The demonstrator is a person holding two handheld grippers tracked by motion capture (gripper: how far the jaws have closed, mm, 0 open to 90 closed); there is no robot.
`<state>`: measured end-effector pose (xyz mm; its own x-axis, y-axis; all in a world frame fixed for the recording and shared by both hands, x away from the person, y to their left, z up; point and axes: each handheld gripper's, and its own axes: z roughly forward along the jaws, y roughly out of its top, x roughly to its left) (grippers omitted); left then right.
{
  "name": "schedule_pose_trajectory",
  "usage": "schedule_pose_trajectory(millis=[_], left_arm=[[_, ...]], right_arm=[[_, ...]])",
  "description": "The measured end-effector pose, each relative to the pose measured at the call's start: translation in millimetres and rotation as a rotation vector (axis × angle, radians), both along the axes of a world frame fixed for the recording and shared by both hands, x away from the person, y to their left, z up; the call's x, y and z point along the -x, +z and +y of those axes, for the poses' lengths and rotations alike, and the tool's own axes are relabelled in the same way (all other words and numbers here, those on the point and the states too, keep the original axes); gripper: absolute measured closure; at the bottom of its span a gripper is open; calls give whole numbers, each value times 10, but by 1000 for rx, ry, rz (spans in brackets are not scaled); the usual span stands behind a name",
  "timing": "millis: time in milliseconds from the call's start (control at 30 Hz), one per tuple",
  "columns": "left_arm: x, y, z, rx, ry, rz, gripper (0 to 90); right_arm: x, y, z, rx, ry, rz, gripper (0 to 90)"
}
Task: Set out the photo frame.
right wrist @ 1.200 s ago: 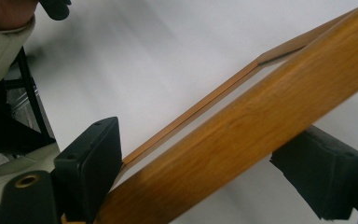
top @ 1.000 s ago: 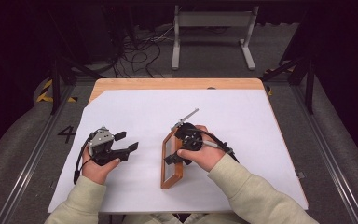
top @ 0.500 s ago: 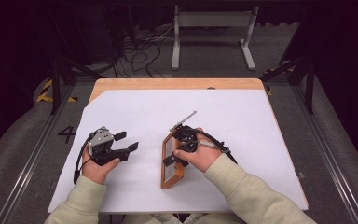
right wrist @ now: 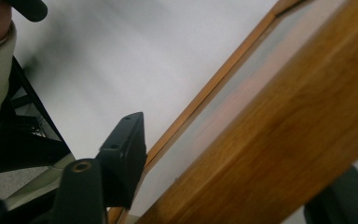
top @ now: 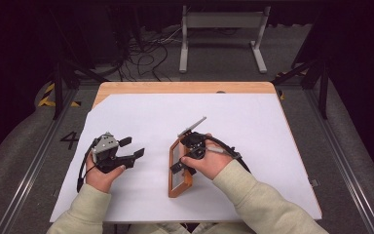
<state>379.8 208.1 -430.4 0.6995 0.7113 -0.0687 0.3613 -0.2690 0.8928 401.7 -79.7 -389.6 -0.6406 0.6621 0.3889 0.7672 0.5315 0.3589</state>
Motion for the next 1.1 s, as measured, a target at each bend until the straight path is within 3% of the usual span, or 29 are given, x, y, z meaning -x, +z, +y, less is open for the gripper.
schedule_pose_trajectory(millis=[267,433,633,767,967,1100], left_arm=[[-5,-4,-1,-6,-1,-3,318],[-3,-2,4,-3,3,-1,319],[1,-1,12,0,5,-2,320],[9,-1,18,4,10,-2,321],[10,-5,31,1,13,-5,322],[15,-6,34,1,16,-4,323]], right_arm=[[5,95,-62,38,-8,-8,651],[-18,107,-96,32,-4,3,689],[-32,185,-132,-22,37,19,756],[-37,313,-156,48,109,-68,755],[-123,521,-285,83,215,-132,755],[-164,651,-330,106,275,-143,756]])
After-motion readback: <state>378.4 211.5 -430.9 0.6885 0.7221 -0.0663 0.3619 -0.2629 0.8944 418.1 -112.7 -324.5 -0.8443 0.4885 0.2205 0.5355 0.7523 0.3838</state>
